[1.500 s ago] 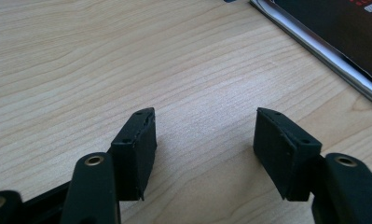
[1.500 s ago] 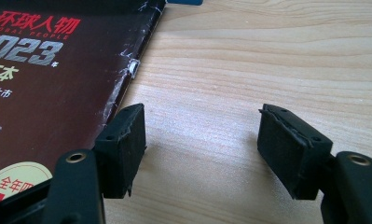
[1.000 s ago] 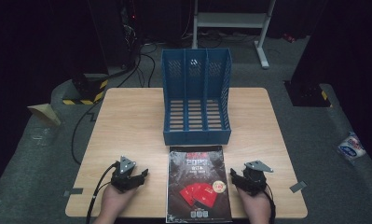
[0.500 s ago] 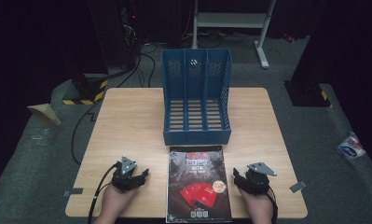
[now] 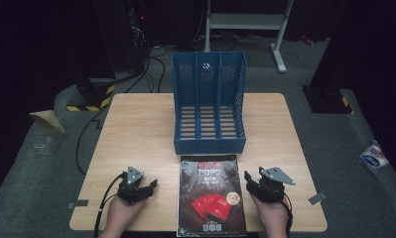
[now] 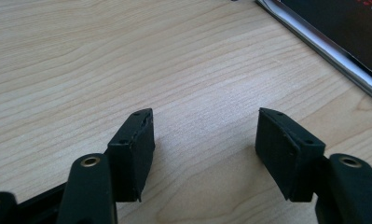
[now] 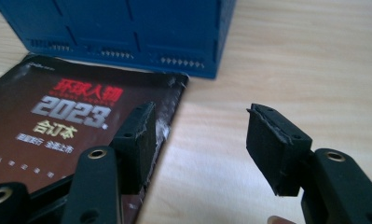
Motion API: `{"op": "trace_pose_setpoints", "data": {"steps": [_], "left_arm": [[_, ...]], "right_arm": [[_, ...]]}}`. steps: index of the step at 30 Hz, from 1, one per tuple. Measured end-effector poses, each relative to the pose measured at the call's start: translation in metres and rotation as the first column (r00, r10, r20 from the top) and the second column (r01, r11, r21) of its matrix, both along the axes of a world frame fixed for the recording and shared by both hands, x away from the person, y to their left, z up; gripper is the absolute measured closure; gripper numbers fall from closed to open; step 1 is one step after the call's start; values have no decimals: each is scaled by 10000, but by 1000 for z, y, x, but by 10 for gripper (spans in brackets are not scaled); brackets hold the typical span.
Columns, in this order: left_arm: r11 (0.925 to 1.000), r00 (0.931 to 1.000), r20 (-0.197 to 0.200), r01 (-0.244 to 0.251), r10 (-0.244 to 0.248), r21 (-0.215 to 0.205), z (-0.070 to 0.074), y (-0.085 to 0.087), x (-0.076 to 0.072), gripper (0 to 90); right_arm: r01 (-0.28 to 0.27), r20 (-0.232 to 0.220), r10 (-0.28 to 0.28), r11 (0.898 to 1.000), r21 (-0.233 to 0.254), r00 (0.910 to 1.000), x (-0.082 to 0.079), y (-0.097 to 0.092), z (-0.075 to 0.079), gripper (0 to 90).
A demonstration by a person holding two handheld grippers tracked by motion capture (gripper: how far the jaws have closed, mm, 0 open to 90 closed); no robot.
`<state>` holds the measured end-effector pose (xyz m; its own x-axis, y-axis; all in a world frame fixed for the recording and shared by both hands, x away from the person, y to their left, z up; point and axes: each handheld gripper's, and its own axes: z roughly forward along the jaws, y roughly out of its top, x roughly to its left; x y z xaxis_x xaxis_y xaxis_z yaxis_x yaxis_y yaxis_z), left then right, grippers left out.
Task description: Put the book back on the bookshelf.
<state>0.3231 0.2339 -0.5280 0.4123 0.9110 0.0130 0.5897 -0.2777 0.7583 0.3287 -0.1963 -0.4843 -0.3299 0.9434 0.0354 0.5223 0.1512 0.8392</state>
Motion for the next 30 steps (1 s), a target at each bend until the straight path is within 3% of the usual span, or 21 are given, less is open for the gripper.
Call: {"op": "trace_pose_setpoints", "data": {"steps": [1, 4, 8, 12, 15, 17, 20, 21, 25, 30], "left_arm": [[10000, 10000, 40, -2, 2, 43, 0, 0, -1, 387], [10000, 10000, 18, 96, -96, -16, 0, 0, -3, 443], [9998, 9999, 24, 160, -160, -73, 0, 0, -5, 462], [9993, 9993, 107, 364, -363, -73, 1, -5, -9, 520], [9947, 9952, 41, 974, -973, -319, 4, -19, -13, 645], [9909, 9907, 214, 1347, -1345, -61, 9, -32, -18, 667], [9880, 9876, 302, 1546, -1543, -77, 12, -41, -22, 683], [9864, 9859, 338, 1643, -1640, -59, 14, -49, -25, 685], [9817, 9817, -8, 1907, -1907, -7, 13, -60, -23, 676], [9773, 9770, -261, 2120, -2118, 29, 7, -72, -20, 655]], "right_arm": [[-72, -17, 72, 9999, -125, 10000, 2, 0, 2, 420], [-344, -323, 356, 9988, 355, 9988, 9, 0, 4, 419], [-685, -541, 699, 9973, 264, 9961, 8, 6, -3, 417], [-1013, -885, 1057, 9934, 536, 9905, 3, 10, -12, 436], [-1148, -869, 1189, 9921, 514, 9891, 1, 9, -11, 437], [-1146, -946, 1194, 9919, 544, 9883, -1, 9, -13, 433], [-1177, -1140, 1265, 9897, 814, 9854, -2, 8, -16, 449], [-1194, -1477, 1351, 9867, 1100, 9798, -1, 8, -19, 443], [-1345, -1684, 1472, 9873, 849, 9747, 0, 15, -24, 414], [-975, -2040, 1159, 9904, 978, 9721, 3, 14, -27, 410]]}}
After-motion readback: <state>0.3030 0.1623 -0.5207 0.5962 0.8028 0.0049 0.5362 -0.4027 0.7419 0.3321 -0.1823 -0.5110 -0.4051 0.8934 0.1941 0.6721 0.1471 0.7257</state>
